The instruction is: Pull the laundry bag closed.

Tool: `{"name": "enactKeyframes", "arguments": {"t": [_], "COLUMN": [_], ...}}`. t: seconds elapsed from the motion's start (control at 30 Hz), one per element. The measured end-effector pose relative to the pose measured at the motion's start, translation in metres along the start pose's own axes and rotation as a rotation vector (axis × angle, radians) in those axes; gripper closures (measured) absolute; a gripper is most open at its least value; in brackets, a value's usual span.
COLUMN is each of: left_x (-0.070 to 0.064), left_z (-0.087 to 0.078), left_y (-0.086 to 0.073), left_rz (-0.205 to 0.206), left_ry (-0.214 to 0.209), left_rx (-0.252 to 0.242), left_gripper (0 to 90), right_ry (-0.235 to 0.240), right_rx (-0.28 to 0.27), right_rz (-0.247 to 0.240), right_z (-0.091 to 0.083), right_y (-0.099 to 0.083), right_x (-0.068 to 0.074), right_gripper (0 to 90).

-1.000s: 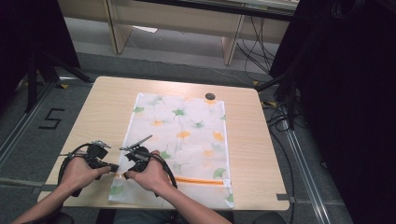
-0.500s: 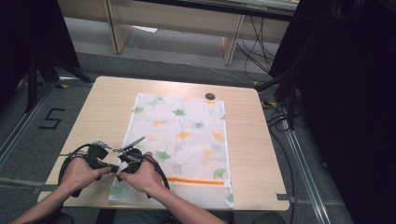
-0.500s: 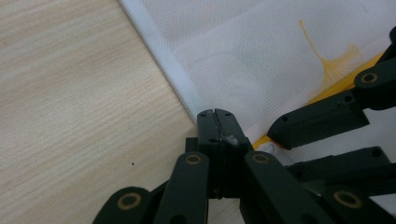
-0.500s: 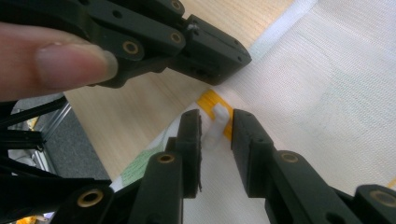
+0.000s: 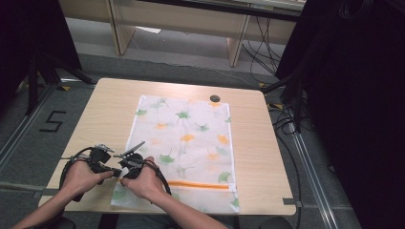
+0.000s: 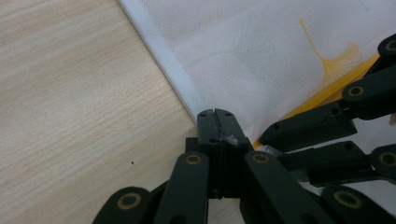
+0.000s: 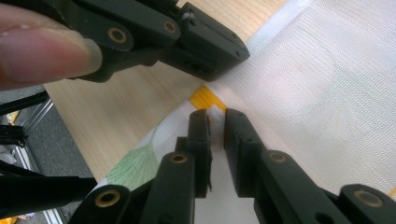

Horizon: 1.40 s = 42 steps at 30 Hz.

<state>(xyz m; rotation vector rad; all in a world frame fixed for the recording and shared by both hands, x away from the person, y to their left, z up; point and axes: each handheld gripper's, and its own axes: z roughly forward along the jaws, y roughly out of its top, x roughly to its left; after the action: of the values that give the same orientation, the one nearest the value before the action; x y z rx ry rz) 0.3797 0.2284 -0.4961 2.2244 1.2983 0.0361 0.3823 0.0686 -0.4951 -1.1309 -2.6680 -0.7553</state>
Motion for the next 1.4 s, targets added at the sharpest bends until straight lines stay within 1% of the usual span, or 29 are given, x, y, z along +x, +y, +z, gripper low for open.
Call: {"name": "enactKeyframes", "arguments": {"t": [0.23,0.27,0.33,0.37,0.4,0.43,0.47,0.5,0.57,0.6,0.63,0.67,0.7,0.77,0.8,0.87,0.9,1.0,1.03,1.07,1.1,1.13,1.2,1.23,1.27,1.3,1.33,1.37,1.4], "left_x": [-0.0001,0.0000,0.0000,0.0000,0.0001,0.0001,0.0001,0.0001,0.0001,0.0001,0.0001,0.0001,0.0001,0.0001,0.0003,0.0003,0.0006,0.0015,0.0003,0.0003,0.0003,0.0004,0.0004,-0.0004,-0.0004,-0.0016,-0.0013,-0.0039,-0.0042], "left_z": [0.0002,0.0002,0.0002,0.0002,0.0001,0.0001,0.0002,0.0002,0.0002,0.0002,0.0002,0.0002,0.0002,0.0002,0.0002,0.0002,0.0003,-0.0008,0.0002,0.0002,0.0002,0.0003,0.0004,-0.0005,-0.0005,-0.0004,-0.0008,0.0008,0.0007], "left_y": [-0.0002,-0.0002,-0.0002,-0.0002,-0.0002,-0.0002,-0.0002,-0.0002,-0.0003,-0.0003,-0.0003,-0.0003,-0.0003,-0.0003,-0.0004,-0.0004,-0.0003,-0.0002,-0.0004,-0.0005,-0.0005,-0.0004,-0.0005,-0.0004,-0.0004,0.0000,0.0004,-0.0001,-0.0002], "left_rz": [-0.004,-0.003,-0.002,-0.001,0.002,0.001,0.000,0.000,0.000,0.000,-0.001,-0.002,-0.001,-0.002,-0.002,-0.002,-0.002,0.015,-0.001,0.001,0.001,0.010,0.014,0.039,0.039,0.058,0.069,0.044,0.048], "left_ry": [0.000,-0.001,-0.001,-0.001,-0.001,-0.001,-0.001,-0.001,-0.001,-0.001,-0.001,-0.002,-0.001,-0.001,-0.002,-0.002,-0.006,-0.001,-0.003,-0.002,-0.002,-0.003,-0.006,0.011,0.011,0.014,0.018,0.023,0.026], "left_rx": [-0.003,-0.004,-0.003,-0.003,-0.002,-0.002,-0.003,-0.003,-0.003,-0.003,-0.003,-0.003,-0.003,-0.004,-0.004,-0.003,-0.003,0.011,-0.003,-0.004,-0.004,-0.002,-0.001,0.008,0.008,0.013,0.025,-0.001,-0.003], "left_gripper": [89.5,89.4,89.5,89.4,89.4,89.4,89.4,89.4,89.4,89.4,89.4,89.4,89.4,89.4,89.4,89.4,89.4,89.4,89.4,89.4,89.4,89.4,89.3,89.4,89.4,89.5,89.5,89.5,89.5], "right_ry": [-0.002,-0.003,-0.006,-0.012,-0.007,0.000,-0.008,0.009,0.005,0.002,-0.004,0.002,0.012,0.011,0.000,-0.001,0.005,-0.003,-0.003,-0.021,-0.021,-0.020,-0.014,-0.011,-0.017,-0.025,-0.023,-0.023,-0.019], "right_rx": [0.007,0.010,0.020,0.020,0.027,0.028,0.026,0.021,0.030,0.027,0.020,0.028,0.022,0.021,0.021,0.024,0.024,0.024,0.017,0.033,0.033,0.034,0.042,0.044,0.047,0.047,0.040,0.042,0.039], "right_rz": [0.007,0.005,-0.009,-0.024,-0.034,-0.030,-0.036,0.000,0.010,0.005,-0.026,0.005,0.029,0.022,0.013,0.015,0.025,0.019,0.029,-0.028,-0.028,-0.007,-0.010,-0.023,-0.007,-0.010,-0.010,-0.005,-0.013], "right_z": [-0.0003,-0.0005,-0.0009,-0.0008,-0.0016,-0.0014,-0.0012,-0.0012,-0.0014,-0.0012,-0.0005,-0.0008,-0.0008,-0.0005,0.0003,0.0003,0.0001,-0.0001,0.0012,0.0005,0.0005,0.0004,-0.0010,-0.0025,-0.0031,-0.0042,-0.0036,-0.0039,-0.0044], "right_y": [0.0007,0.0008,0.0005,0.0001,-0.0002,-0.0003,-0.0002,0.0004,0.0005,0.0006,0.0007,0.0009,0.0017,0.0017,0.0017,0.0019,0.0022,0.0022,0.0022,0.0011,0.0011,0.0017,0.0021,0.0020,0.0023,0.0023,0.0022,0.0022,0.0028], "right_x": [0.0012,0.0013,0.0003,-0.0011,-0.0021,-0.0028,-0.0039,-0.0012,-0.0011,-0.0016,-0.0036,-0.0019,-0.0002,-0.0005,-0.0015,-0.0010,0.0004,0.0010,0.0024,-0.0018,-0.0018,-0.0002,-0.0001,-0.0005,0.0007,0.0007,0.0006,0.0008,-0.0002], "right_gripper": [83.2,85.0,87.3,87.8,88.3,89.0,89.2,89.2,89.2,88.8,87.5,85.8,85.4,85.7,87.7,88.9,89.4,89.8,90.0,90.0,90.0,90.0,90.0,90.0,90.0,90.0,90.0,90.0,90.0]}}
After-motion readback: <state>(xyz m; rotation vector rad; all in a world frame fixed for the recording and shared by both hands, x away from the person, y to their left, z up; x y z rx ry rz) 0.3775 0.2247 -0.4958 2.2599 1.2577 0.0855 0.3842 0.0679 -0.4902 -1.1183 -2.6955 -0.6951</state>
